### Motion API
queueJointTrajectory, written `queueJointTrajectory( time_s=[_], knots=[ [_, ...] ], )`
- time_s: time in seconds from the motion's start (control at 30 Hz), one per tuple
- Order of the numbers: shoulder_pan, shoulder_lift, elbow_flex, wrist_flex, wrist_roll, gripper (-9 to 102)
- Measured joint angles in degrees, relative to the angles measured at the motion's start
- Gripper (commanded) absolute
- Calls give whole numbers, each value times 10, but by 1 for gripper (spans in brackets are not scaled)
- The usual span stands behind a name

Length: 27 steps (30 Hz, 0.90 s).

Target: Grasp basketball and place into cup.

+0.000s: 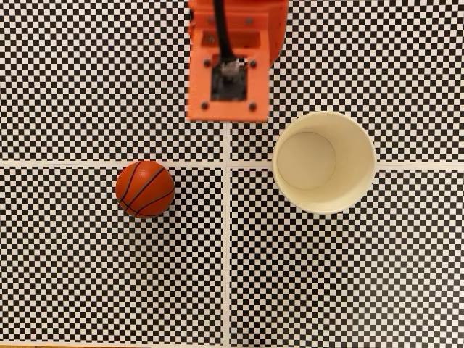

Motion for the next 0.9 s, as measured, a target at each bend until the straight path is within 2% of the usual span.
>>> queueJointTrajectory(
  time_s=[0.33,0.6,0.9],
  knots=[
    [49,-252,-270,28,10,0],
    [96,-435,-515,142,18,2],
    [118,-628,-720,265,52,14]
  ],
)
